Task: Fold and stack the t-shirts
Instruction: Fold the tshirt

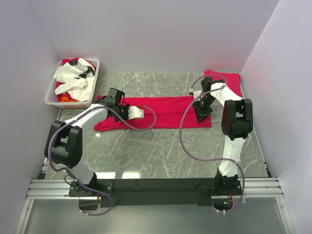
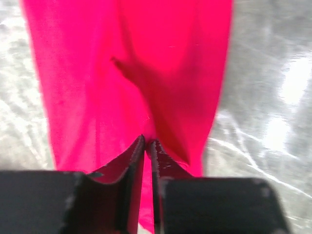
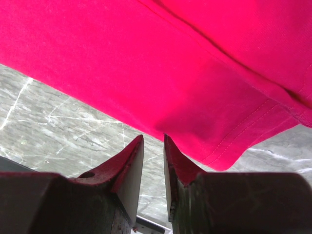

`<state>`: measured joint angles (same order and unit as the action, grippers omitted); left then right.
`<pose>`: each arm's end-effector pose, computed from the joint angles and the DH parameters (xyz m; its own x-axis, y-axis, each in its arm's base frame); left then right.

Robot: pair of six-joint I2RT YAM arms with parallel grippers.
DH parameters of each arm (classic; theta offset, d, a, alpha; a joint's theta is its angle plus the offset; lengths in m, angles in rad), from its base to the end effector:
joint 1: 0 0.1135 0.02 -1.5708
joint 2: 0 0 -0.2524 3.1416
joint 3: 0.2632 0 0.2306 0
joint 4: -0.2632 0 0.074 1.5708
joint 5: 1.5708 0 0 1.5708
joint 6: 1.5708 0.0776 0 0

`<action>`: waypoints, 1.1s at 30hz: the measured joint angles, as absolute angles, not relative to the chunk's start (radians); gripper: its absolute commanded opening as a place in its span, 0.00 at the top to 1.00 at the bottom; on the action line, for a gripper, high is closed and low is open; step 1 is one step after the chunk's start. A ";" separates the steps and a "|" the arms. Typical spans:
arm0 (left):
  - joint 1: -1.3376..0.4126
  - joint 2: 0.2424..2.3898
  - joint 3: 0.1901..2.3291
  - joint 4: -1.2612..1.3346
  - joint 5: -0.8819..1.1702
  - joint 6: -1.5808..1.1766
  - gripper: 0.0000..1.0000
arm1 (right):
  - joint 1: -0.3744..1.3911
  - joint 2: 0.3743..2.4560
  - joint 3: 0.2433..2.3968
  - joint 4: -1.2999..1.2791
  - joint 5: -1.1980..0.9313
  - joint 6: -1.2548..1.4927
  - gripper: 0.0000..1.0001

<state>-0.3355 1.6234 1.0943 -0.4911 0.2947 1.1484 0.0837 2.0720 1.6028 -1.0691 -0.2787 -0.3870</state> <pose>0.3073 -0.1310 0.1786 0.0884 0.8935 -0.4403 0.9219 0.0940 0.3757 0.3687 0.0524 0.1392 -0.8886 -0.4387 -0.1339 -0.4586 0.8550 0.2424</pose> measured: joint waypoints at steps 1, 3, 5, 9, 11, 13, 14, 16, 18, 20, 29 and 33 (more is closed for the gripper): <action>-0.336 1.626 1.094 -0.506 0.300 1.151 0.89 | 0.082 2.073 1.603 -1.069 -0.279 -0.387 0.70; -0.336 1.632 1.094 -0.519 0.309 1.156 0.91 | 0.080 2.077 1.603 -1.069 -0.279 -0.387 0.70; -0.335 1.639 1.094 -0.522 0.313 1.155 0.93 | 0.078 2.078 1.603 -1.069 -0.279 -0.387 0.70; -0.335 1.656 1.094 -0.524 0.317 1.146 0.99 | 0.078 2.079 1.603 -1.069 -0.279 -0.387 0.70; -0.334 1.662 1.095 -0.512 0.316 1.136 0.99 | 0.078 2.079 1.603 -1.069 -0.279 -0.387 0.70; -0.325 1.685 1.112 -0.503 0.313 1.132 0.99 | 0.077 2.079 1.603 -1.068 -0.279 -0.387 0.70; -0.319 1.706 1.134 -0.500 0.310 1.132 0.99 | 0.077 2.079 1.603 -1.069 -0.280 -0.387 0.70; -0.296 1.781 1.221 -0.503 0.305 1.131 0.99 | 0.076 2.079 1.603 -1.069 -0.283 -0.387 0.70; -0.268 1.873 1.340 -0.502 0.299 1.129 0.98 | 0.075 2.079 1.603 -1.069 -0.284 -0.387 0.70; -0.242 1.958 1.457 -0.486 0.293 1.130 0.96 | 0.074 2.079 1.603 -1.072 -0.288 -0.388 0.69; -0.199 2.122 1.658 -0.409 0.271 1.110 0.53 | 0.074 2.078 1.602 -1.083 -0.305 -0.390 0.69; -0.173 2.117 1.671 -0.413 0.296 1.033 0.56 | 0.081 2.077 1.578 -1.074 -0.305 -0.390 0.72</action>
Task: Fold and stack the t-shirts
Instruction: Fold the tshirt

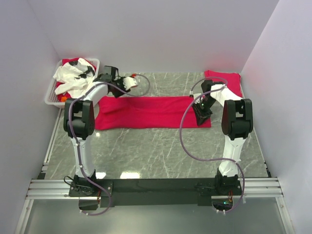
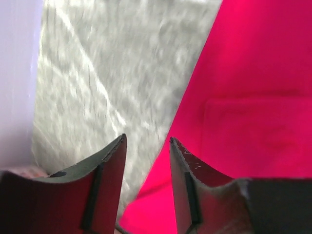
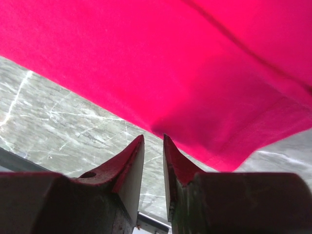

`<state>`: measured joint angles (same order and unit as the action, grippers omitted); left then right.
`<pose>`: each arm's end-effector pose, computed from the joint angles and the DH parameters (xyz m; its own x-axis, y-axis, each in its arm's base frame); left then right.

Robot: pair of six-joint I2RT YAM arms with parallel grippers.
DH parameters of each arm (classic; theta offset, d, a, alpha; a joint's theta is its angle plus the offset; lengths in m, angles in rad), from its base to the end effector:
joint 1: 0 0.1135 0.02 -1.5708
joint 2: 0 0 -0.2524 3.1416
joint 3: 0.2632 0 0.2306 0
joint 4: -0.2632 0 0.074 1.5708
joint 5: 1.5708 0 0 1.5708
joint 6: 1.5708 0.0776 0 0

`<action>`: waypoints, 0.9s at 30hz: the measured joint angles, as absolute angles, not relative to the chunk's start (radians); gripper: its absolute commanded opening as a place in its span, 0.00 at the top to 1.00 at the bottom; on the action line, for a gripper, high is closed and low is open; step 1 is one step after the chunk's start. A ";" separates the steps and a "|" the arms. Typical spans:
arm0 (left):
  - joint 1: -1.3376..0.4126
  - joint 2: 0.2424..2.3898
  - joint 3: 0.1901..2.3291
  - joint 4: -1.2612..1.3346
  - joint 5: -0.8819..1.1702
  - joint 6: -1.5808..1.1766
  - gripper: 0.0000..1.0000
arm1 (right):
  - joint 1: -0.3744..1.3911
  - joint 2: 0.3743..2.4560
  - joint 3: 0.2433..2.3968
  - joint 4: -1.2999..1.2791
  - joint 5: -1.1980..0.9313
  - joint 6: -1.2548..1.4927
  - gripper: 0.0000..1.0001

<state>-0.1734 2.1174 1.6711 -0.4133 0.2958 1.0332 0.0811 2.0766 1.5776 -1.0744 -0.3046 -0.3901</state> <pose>0.4637 -0.1042 0.1748 -0.0794 0.8480 -0.5239 0.8215 0.3534 0.4476 0.3630 0.0529 0.1324 -0.8927 -0.4365 -0.1116 -0.4498 0.8487 0.2784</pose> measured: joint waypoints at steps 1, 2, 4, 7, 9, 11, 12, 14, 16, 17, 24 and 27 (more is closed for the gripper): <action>-0.159 2.109 1.671 -0.424 0.307 1.004 0.56 | 0.083 2.076 1.567 -1.072 -0.304 -0.390 0.73; -0.141 2.094 1.668 -0.440 0.319 0.970 0.57 | 0.086 2.076 1.555 -1.070 -0.303 -0.390 0.73; -0.104 2.045 1.641 -0.461 0.345 0.908 0.58 | 0.097 2.076 1.531 -1.060 -0.293 -0.387 0.75; -0.038 1.915 1.555 -0.520 0.386 0.815 0.61 | 0.110 2.078 1.512 -1.055 -0.270 -0.386 0.76; -0.002 1.821 1.484 -0.552 0.405 0.771 0.62 | 0.117 2.080 1.509 -1.048 -0.250 -0.385 0.76; 0.011 1.737 1.387 -0.563 0.413 0.736 0.62 | 0.118 2.080 1.502 -1.044 -0.240 -0.383 0.76; 0.011 1.707 1.341 -0.572 0.414 0.722 0.63 | 0.118 2.080 1.501 -1.043 -0.233 -0.382 0.76; 0.001 1.684 1.257 -0.582 0.414 0.693 0.64 | 0.118 2.080 1.499 -1.043 -0.226 -0.379 0.77; -0.006 1.699 1.196 -0.585 0.411 0.670 0.64 | 0.118 2.080 1.498 -1.042 -0.218 -0.378 0.77; -0.009 1.713 1.169 -0.584 0.404 0.661 0.65 | 0.118 2.080 1.497 -1.041 -0.214 -0.377 0.77; -0.009 1.792 1.131 -0.617 0.369 0.650 0.69 | 0.118 2.072 1.472 -1.044 -0.164 -0.376 0.78; -0.010 1.767 1.098 -0.622 0.369 0.668 0.69 | 0.118 2.049 1.433 -1.044 -0.128 -0.385 0.78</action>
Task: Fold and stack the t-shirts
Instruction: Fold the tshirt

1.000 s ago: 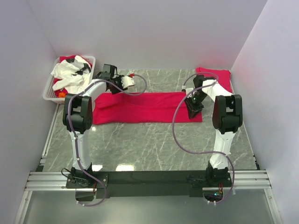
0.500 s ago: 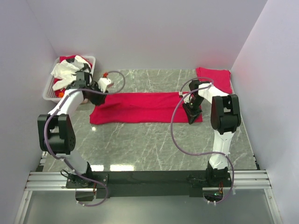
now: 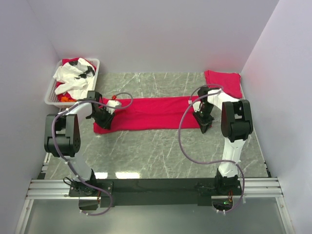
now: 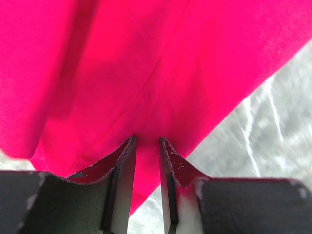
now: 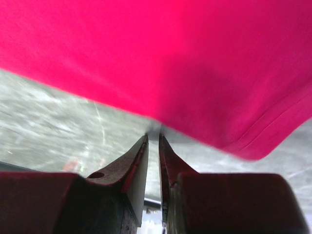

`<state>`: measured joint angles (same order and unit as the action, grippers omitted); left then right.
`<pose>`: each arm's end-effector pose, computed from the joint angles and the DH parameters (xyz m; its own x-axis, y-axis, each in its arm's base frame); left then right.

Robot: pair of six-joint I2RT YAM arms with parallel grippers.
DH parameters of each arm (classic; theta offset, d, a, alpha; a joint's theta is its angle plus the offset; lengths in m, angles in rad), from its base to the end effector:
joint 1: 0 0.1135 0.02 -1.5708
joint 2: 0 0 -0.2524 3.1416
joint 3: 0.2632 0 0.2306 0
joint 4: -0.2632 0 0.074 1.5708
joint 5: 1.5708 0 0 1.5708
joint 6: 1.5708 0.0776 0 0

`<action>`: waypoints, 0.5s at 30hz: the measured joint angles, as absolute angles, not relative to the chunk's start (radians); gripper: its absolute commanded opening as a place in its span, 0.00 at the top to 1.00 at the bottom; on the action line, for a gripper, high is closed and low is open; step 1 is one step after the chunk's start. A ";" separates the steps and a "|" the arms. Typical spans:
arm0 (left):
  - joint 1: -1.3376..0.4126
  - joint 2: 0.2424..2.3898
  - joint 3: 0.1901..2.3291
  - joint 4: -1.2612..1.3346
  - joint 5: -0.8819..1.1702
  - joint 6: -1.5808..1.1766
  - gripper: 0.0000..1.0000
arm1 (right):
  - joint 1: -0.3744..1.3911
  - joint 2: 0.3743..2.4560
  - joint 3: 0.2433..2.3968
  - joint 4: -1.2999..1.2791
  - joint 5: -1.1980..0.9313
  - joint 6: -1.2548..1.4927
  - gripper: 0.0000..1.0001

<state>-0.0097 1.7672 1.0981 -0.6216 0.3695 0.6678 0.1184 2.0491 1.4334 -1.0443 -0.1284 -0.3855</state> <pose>0.3213 -0.0311 0.1293 -0.6871 0.5842 -0.4320 0.6806 0.7256 -0.1013 0.3356 0.0499 0.1076 -0.8767 -0.4798 0.0346 -0.4700 0.8696 0.1517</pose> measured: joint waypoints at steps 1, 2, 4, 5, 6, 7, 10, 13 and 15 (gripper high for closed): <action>-0.010 1.752 1.079 -0.630 0.369 0.673 0.69 | 0.118 2.039 1.416 -1.046 -0.117 -0.390 0.78; -0.010 1.737 1.065 -0.641 0.371 0.678 0.67 | 0.118 2.028 1.398 -1.047 -0.108 -0.396 0.78; -0.009 1.713 1.047 -0.701 0.378 0.688 0.64 | 0.118 2.009 1.368 -1.048 -0.097 -0.410 0.76; -0.008 1.708 1.048 -0.733 0.386 0.693 0.63 | 0.118 1.999 1.356 -1.049 -0.096 -0.417 0.76; -0.002 1.706 1.056 -0.768 0.402 0.694 0.61 | 0.118 1.993 1.348 -1.049 -0.095 -0.422 0.75; 0.004 1.706 1.075 -0.807 0.420 0.695 0.60 | 0.118 1.992 1.347 -1.050 -0.097 -0.428 0.74; 0.028 1.718 1.219 -0.912 0.461 0.690 0.59 | 0.117 1.992 1.357 -1.058 -0.117 -0.438 0.73; 0.047 1.739 1.433 -0.925 0.495 0.663 0.59 | 0.115 1.992 1.415 -1.080 -0.156 -0.438 0.73; 0.058 1.764 1.549 -0.901 0.502 0.641 0.59 | 0.115 1.992 1.473 -1.084 -0.178 -0.435 0.73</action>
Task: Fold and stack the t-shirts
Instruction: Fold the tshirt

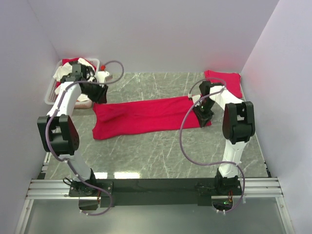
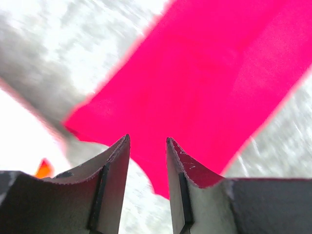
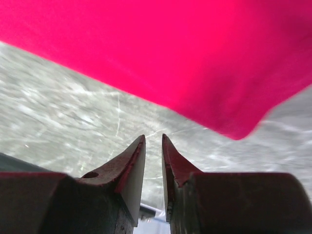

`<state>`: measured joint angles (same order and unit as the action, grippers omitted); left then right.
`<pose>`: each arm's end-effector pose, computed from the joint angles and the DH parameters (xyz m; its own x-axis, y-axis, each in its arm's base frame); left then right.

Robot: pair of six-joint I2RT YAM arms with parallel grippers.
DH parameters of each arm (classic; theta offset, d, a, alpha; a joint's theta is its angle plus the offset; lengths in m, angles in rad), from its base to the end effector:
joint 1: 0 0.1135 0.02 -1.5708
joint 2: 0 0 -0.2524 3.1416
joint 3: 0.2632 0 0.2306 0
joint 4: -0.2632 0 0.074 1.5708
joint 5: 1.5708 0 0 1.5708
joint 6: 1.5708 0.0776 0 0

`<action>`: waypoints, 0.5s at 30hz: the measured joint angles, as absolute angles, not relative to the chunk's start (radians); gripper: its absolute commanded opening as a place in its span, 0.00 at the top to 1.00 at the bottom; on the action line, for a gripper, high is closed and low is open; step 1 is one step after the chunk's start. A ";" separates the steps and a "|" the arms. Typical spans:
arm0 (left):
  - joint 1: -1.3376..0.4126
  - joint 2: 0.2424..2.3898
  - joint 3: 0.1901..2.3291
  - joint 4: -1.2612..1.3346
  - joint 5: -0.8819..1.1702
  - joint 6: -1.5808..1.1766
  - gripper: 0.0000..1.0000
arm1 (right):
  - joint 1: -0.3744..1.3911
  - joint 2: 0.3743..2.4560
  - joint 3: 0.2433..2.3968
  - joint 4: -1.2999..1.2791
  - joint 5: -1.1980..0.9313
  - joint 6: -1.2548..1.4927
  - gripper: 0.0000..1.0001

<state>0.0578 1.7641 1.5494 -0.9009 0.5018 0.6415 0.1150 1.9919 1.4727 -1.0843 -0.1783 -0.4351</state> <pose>0.3628 -0.0164 0.2448 -0.6224 0.4895 -0.6108 0.6651 0.7421 -0.0831 0.3375 0.0528 0.1352 -0.8552 -0.5163 -0.0451 -0.5157 0.8388 0.1745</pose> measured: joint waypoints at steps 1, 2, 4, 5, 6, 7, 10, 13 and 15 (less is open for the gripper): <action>0.062 1.779 1.588 -0.891 0.500 0.633 0.59 | 0.115 1.992 1.500 -1.085 -0.186 -0.434 0.73; 0.065 1.801 1.620 -0.883 0.498 0.627 0.59 | 0.115 1.992 1.520 -1.082 -0.192 -0.434 0.73; 0.070 1.857 1.665 -0.875 0.487 0.616 0.59 | 0.115 1.992 1.549 -1.079 -0.200 -0.431 0.73; 0.071 1.892 1.677 -0.876 0.477 0.611 0.58 | 0.115 1.992 1.557 -1.080 -0.200 -0.430 0.73; 0.071 1.919 1.682 -0.875 0.471 0.609 0.58 | 0.115 1.992 1.560 -1.080 -0.200 -0.430 0.73; 0.072 1.953 1.684 -0.877 0.465 0.606 0.57 | 0.115 1.992 1.560 -1.081 -0.200 -0.428 0.73; 0.072 2.043 1.682 -0.890 0.440 0.603 0.56 | 0.115 1.996 1.560 -1.086 -0.200 -0.428 0.73; 0.072 2.079 1.659 -0.893 0.419 0.600 0.54 | 0.115 2.002 1.560 -1.087 -0.200 -0.427 0.73; 0.072 2.078 1.630 -0.894 0.411 0.601 0.52 | 0.115 2.003 1.560 -1.087 -0.200 -0.427 0.73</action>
